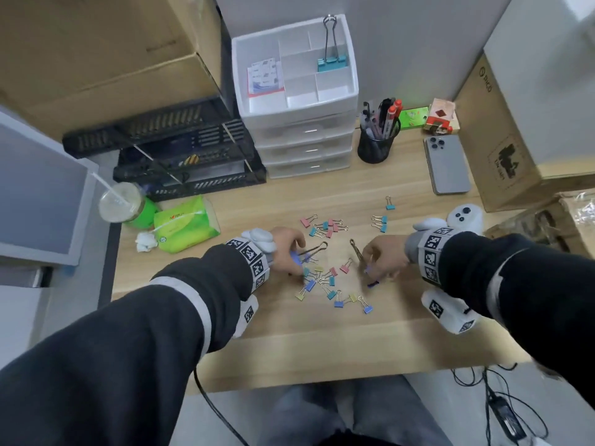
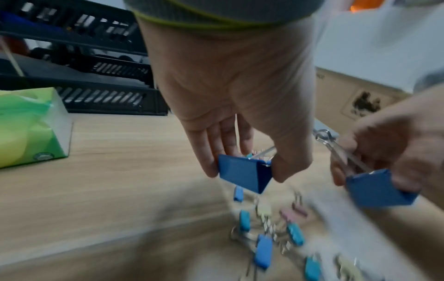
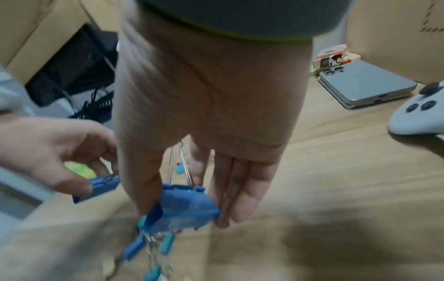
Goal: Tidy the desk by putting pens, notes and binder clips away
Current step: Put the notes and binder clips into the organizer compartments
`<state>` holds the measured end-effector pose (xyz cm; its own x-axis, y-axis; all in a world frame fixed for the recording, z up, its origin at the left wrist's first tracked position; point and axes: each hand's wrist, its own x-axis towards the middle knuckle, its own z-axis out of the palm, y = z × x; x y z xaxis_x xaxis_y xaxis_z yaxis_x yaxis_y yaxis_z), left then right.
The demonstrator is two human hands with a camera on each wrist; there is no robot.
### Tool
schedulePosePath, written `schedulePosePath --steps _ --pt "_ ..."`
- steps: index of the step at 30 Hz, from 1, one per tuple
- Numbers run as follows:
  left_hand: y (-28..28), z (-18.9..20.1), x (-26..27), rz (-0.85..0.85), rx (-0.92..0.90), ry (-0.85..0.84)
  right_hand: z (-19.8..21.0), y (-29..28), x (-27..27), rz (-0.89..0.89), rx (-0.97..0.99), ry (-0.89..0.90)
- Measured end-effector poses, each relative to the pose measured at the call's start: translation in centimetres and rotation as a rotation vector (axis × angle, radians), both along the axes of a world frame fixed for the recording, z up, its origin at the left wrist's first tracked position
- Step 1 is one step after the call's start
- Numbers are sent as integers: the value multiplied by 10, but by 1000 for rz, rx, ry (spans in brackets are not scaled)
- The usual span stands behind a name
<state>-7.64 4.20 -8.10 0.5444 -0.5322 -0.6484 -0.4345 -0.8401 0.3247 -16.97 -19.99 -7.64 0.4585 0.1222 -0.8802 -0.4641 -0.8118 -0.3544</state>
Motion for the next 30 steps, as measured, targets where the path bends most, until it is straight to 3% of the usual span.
schedulePosePath --steps 5,9,14,18,22,26,30 --pt "-7 35 25 352 -358 104 34 23 44 -294 215 -237" --pt "-23 69 43 597 -501 227 53 43 79 -321 282 -347" --pt "-34 91 56 778 -575 313 70 54 101 -386 311 -496" --pt "-38 102 61 787 -584 340 74 52 112 -465 358 -526" --pt "-40 103 69 912 -612 389 72 47 119 -582 467 -482" --pt "-45 108 70 738 -581 348 71 42 125 -660 479 -491" --pt "-48 114 76 645 -563 305 83 38 130 -622 495 -505"
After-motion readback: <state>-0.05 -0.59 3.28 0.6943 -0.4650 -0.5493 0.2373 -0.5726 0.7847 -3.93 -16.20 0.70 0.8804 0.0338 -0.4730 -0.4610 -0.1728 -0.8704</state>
